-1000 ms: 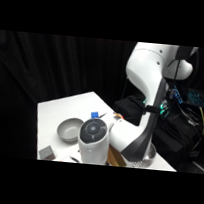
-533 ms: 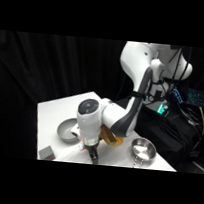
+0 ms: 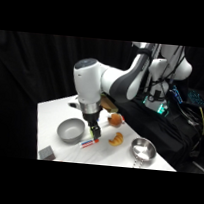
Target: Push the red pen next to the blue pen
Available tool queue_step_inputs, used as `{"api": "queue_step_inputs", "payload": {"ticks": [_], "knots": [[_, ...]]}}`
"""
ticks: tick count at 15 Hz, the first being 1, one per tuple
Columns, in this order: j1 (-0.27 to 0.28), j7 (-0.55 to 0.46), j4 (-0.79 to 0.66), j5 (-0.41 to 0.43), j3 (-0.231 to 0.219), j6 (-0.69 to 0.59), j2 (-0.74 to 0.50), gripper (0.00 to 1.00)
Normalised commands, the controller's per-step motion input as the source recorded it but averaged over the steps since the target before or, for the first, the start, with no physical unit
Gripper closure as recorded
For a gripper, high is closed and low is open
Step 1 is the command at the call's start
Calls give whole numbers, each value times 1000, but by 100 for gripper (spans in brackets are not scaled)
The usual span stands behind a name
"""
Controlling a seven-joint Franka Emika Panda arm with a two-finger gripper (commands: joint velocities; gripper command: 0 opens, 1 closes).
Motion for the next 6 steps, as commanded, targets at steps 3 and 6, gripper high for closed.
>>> {"api": "queue_step_inputs", "payload": {"ticks": [3,6], "knots": [[-220,-371,-180,163,82,-497,-523,0],[-152,-256,-112,133,48,-336,-348,0]]}}
